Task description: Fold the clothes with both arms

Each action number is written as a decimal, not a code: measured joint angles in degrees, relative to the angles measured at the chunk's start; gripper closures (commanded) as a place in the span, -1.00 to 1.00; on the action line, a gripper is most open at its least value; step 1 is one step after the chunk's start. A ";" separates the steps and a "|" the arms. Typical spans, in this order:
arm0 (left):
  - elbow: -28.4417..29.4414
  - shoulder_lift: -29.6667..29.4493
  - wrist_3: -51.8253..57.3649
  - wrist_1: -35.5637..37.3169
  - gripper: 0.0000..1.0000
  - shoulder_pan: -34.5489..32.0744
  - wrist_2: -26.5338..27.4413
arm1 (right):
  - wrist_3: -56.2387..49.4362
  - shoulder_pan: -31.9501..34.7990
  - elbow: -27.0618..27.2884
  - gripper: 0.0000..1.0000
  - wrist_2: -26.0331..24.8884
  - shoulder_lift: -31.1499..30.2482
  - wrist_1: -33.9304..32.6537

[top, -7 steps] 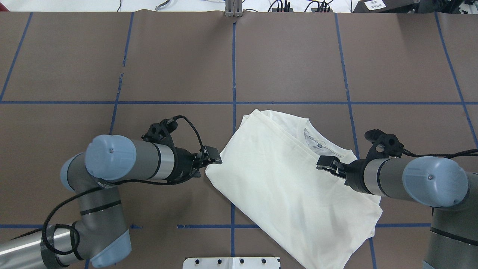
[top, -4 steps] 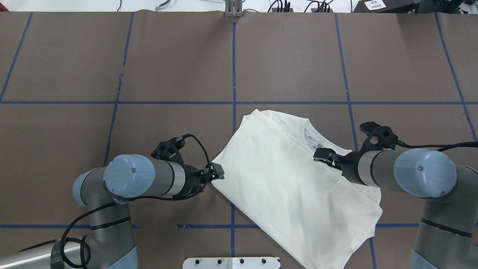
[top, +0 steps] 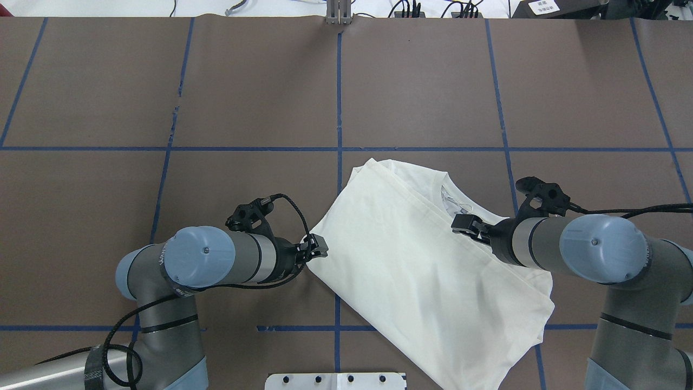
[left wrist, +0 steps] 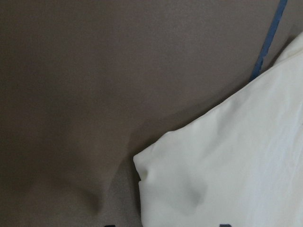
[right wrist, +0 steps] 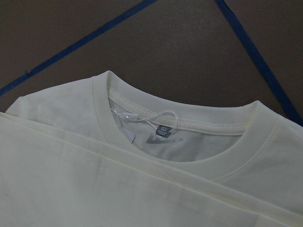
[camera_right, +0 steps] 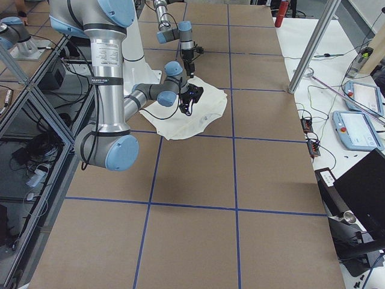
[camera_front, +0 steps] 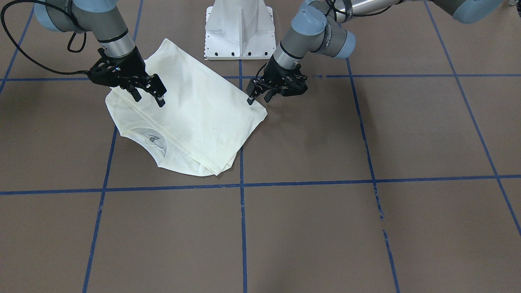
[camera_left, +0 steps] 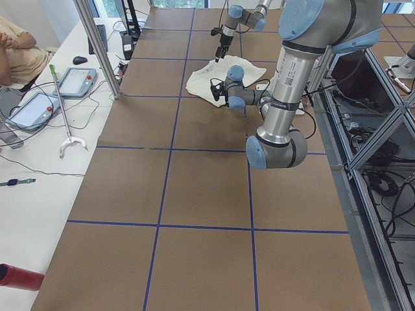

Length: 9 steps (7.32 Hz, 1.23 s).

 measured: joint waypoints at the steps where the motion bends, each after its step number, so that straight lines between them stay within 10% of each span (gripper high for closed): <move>1: 0.58 -0.14 0.13 -0.11 0.00 -0.07 0.66 | 0.00 0.00 -0.42 -1.00 -0.04 0.52 0.00; 2: 0.85 -0.23 0.17 -0.16 0.94 -0.12 1.01 | -0.01 0.00 -0.67 -1.00 -0.08 0.80 0.00; 9: 5.56 -0.20 16.06 -1.40 1.00 -12.65 0.80 | 0.14 -0.21 -2.02 -1.00 -0.52 2.19 0.00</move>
